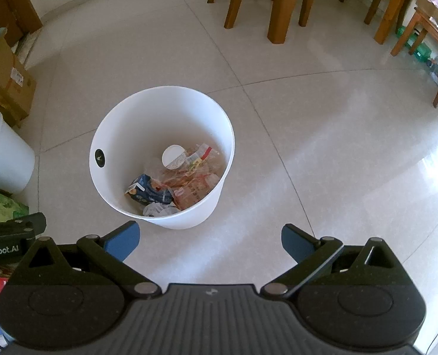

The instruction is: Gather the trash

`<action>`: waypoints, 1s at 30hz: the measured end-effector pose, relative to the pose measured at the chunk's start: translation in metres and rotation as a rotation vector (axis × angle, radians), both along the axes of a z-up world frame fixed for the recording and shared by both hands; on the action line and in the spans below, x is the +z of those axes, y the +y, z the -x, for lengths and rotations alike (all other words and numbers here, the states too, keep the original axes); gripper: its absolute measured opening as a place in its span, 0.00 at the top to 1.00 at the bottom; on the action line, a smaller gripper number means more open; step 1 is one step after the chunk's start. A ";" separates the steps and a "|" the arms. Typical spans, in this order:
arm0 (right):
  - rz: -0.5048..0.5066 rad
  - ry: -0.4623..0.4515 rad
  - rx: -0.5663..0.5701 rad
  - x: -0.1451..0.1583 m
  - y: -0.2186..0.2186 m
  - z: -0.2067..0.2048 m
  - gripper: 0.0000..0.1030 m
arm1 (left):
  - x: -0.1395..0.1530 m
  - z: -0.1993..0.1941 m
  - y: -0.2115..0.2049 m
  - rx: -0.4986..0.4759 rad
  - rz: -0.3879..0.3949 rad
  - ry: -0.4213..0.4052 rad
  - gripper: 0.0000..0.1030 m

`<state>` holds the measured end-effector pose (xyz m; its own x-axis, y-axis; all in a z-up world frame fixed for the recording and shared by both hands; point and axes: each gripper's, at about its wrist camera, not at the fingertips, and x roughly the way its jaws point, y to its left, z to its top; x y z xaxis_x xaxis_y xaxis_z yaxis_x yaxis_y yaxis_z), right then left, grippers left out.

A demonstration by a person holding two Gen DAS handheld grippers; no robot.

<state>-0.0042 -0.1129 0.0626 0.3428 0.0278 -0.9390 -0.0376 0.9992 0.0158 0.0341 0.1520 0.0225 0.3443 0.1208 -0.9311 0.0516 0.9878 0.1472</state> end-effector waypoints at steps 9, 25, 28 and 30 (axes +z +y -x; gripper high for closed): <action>-0.001 -0.009 -0.006 0.004 0.000 0.002 0.00 | 0.003 0.001 -0.001 0.000 -0.005 -0.004 0.04; -0.017 -0.016 -0.026 0.008 0.000 0.001 0.00 | 0.008 -0.001 -0.003 0.005 -0.010 -0.008 0.04; -0.016 -0.019 -0.026 0.009 -0.001 0.002 0.00 | 0.008 0.000 -0.003 0.002 -0.010 -0.010 0.04; -0.016 -0.019 -0.024 0.009 -0.001 0.001 0.00 | 0.008 0.000 -0.004 0.001 -0.009 -0.009 0.04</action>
